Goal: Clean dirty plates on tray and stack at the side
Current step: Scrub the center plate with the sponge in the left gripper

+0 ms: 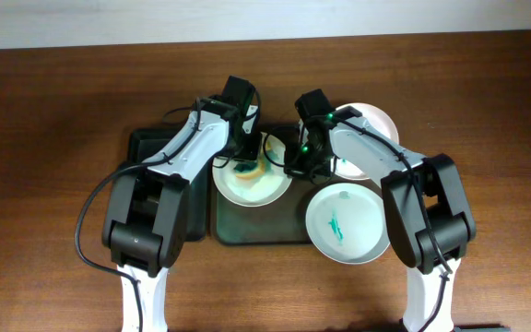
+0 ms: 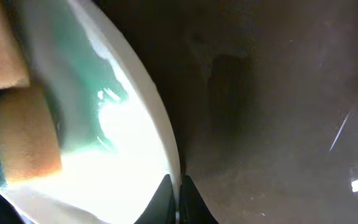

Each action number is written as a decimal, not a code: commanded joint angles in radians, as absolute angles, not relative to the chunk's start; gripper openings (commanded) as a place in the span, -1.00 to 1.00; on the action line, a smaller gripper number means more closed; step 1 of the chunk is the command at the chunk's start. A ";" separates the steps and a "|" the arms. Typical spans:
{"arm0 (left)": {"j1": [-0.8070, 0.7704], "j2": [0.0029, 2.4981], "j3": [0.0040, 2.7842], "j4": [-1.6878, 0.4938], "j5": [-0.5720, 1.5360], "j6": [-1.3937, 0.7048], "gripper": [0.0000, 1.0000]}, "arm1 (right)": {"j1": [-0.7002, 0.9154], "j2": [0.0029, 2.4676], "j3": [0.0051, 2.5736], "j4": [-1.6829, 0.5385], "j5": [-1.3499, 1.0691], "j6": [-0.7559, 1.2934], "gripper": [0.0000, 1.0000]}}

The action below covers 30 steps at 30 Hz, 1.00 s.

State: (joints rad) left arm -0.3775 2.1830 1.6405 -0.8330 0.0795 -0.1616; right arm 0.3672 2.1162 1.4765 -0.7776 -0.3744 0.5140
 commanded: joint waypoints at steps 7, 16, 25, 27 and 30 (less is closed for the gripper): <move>-0.339 2.193 1.631 -0.949 0.282 0.092 -1.00 | 0.234 2.135 1.470 -0.816 -0.516 0.441 -0.92; -0.355 2.193 1.631 -1.046 0.542 0.342 -1.00 | 0.235 2.139 1.450 -0.784 -0.516 0.445 -0.92; -0.355 2.193 1.631 -0.774 0.165 -0.073 -1.00 | 0.235 2.139 1.450 -0.784 -0.516 0.445 -0.92; -0.356 2.193 1.631 -0.750 0.024 -0.130 -1.00 | 0.235 2.139 1.450 -0.784 -0.512 0.445 -0.92; -0.361 2.193 1.631 -0.780 -0.161 -0.175 -1.00 | 0.235 2.139 1.450 -0.785 -0.504 0.445 -0.92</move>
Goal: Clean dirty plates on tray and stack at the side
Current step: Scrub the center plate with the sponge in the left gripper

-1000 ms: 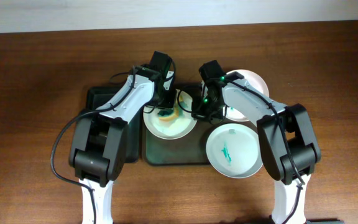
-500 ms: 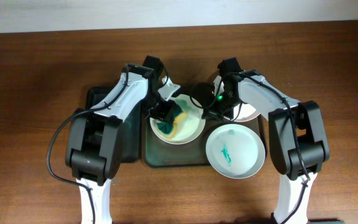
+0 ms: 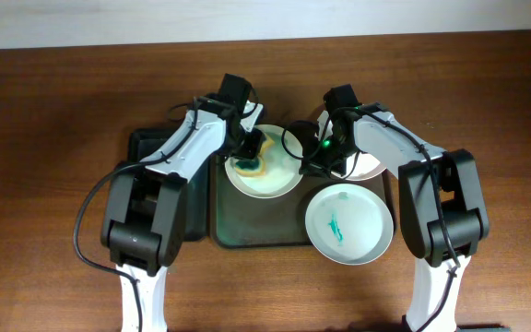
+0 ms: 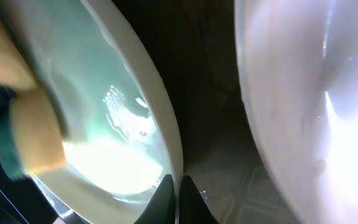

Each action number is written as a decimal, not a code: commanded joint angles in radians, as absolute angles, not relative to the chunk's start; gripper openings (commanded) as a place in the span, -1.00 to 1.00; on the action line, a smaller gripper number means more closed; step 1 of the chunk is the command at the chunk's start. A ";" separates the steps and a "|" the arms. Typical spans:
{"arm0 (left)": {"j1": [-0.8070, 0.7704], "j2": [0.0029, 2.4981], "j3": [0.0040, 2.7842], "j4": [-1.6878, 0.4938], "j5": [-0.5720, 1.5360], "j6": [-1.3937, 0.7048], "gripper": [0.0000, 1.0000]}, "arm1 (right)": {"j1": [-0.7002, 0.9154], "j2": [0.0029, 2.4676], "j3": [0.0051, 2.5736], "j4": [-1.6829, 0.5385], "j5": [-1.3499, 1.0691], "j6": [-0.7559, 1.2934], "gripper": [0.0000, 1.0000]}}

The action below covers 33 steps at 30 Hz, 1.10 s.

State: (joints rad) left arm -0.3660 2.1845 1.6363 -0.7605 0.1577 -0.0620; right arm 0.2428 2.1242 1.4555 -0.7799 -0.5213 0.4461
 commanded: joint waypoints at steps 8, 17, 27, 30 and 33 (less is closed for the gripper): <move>-0.423 2.193 1.631 -0.995 0.218 0.264 -1.00 | 0.235 2.139 1.450 -0.784 -0.504 0.445 -0.92; -0.462 2.193 1.633 -0.939 0.326 0.416 -1.00 | 0.235 2.139 1.450 -0.785 -0.504 0.445 -0.92; -0.461 2.194 1.633 -0.655 -0.026 0.136 -1.00 | 0.235 2.139 1.450 -0.785 -0.504 0.445 -0.92; -0.461 2.193 1.633 -0.644 -0.164 0.016 -1.00 | 0.235 2.139 1.450 -0.786 -0.501 0.445 -0.92; -0.461 2.193 1.673 -0.718 -0.173 -0.055 -1.00 | 0.235 2.139 1.450 -0.786 -0.501 0.445 -0.92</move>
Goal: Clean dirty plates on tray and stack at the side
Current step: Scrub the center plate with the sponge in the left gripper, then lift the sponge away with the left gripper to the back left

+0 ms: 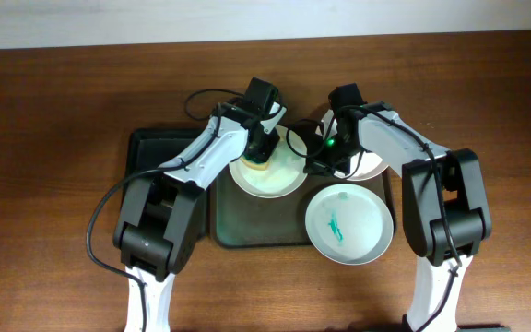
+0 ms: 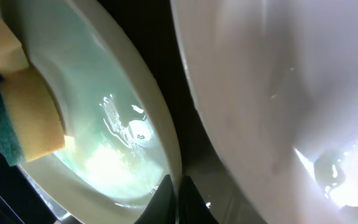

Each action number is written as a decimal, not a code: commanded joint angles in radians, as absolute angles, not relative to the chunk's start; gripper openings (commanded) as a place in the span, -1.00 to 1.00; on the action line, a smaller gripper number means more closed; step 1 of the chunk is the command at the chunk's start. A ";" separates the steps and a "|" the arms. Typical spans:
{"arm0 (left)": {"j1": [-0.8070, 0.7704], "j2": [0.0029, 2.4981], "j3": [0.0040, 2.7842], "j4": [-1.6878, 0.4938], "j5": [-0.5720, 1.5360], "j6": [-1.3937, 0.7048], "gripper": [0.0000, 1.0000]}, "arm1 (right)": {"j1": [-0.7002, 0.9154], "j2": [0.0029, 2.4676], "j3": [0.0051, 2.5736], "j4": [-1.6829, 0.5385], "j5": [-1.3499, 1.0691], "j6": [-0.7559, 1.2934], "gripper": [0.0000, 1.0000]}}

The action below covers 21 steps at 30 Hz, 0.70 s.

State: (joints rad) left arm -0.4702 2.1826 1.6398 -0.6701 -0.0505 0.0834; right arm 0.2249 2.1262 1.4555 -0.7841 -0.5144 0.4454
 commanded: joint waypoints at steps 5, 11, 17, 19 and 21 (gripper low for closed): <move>-0.438 2.191 1.882 -0.948 -0.119 -0.113 -1.00 | 0.241 2.139 1.450 -0.789 -0.482 0.452 -0.92; -0.360 2.191 2.140 -1.132 -0.020 -0.120 -1.00 | 0.265 2.139 1.450 -0.788 -0.443 0.491 -0.92; -0.216 2.191 2.232 -1.221 0.027 -0.146 -1.00 | 0.315 2.140 1.450 -0.780 -0.357 0.591 -0.38; -0.167 2.191 2.232 -1.222 0.040 -0.146 -1.00 | 0.327 2.140 1.450 -0.774 -0.354 0.593 -0.39; -0.116 2.191 2.232 -1.225 0.041 -0.145 -1.00 | 0.329 2.139 1.453 -0.773 -0.355 0.593 -0.92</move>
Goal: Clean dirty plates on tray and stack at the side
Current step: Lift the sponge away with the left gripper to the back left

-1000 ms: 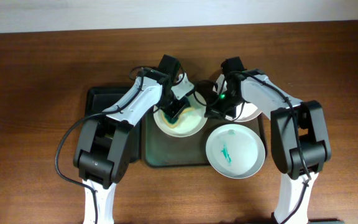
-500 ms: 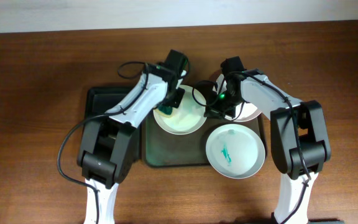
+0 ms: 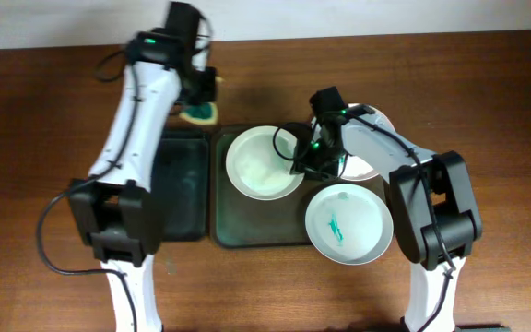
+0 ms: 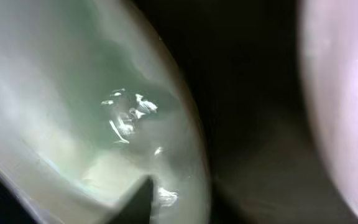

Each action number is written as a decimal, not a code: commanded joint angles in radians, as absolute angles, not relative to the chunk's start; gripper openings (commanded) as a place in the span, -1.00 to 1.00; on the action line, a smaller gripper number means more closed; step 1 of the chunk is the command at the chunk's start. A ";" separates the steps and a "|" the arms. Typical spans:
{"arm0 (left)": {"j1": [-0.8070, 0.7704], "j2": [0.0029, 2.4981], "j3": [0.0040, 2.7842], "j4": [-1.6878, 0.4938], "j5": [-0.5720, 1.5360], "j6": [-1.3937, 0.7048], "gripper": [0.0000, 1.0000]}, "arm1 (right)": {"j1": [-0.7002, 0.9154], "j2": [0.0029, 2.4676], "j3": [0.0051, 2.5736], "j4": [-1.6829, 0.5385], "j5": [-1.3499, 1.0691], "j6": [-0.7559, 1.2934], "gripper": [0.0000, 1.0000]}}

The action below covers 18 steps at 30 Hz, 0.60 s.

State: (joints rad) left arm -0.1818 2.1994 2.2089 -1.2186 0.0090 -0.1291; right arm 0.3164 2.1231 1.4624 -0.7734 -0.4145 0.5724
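Note:
The wiped white plate (image 3: 264, 163) lies on the dark tray (image 3: 247, 229), a wet sheen on it (image 4: 92, 93). My right gripper (image 3: 303, 165) is at its right rim. In the blurred right wrist view only one dark finger (image 4: 138, 199) shows; it lies over the plate's inside, a gap from the rim, and the other is lost in the dark. Far off at the back left, my left gripper (image 3: 201, 103) is shut on the yellow-green sponge (image 3: 198, 114). A second plate (image 3: 348, 224) with a green smear lies at the tray's front right.
A clean white plate (image 3: 369, 157) sits on the table right of the tray, just behind my right arm, and shows as a pale edge (image 4: 347, 93). The tray's left half (image 3: 178, 180) holds nothing. Brown tabletop (image 3: 44, 166) surrounds it.
My left gripper, with the sponge, has gone from the wiped plate to the back left, beyond the tray. In the right wrist view the visible finger now stands further from the rim.
At first the sponge was on the plate at the tray's back while my right gripper pinched its right rim. The plate then lay further right, next to the clean plate, with the sponge still on it. Now the sponge is off it.

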 commanded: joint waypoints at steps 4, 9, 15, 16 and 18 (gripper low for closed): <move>-0.054 2.191 2.232 -1.225 0.041 -0.145 -1.00 | 0.327 2.135 1.499 -0.819 -0.361 0.559 -0.92; -0.006 2.191 2.232 -1.223 0.040 -0.145 -1.00 | 0.375 2.070 1.633 -0.994 -0.141 0.501 -0.92; 0.001 2.191 2.232 -1.214 0.038 -0.145 -1.00 | 0.506 1.997 1.745 -1.139 0.241 0.479 -0.92; 0.001 2.191 2.232 -1.213 0.038 -0.145 -1.00 | 0.538 1.990 1.758 -1.157 0.309 0.479 -0.92; 0.001 2.192 2.232 -1.213 0.037 -0.145 -1.00 | 0.591 1.984 1.773 -1.194 0.422 0.496 -0.92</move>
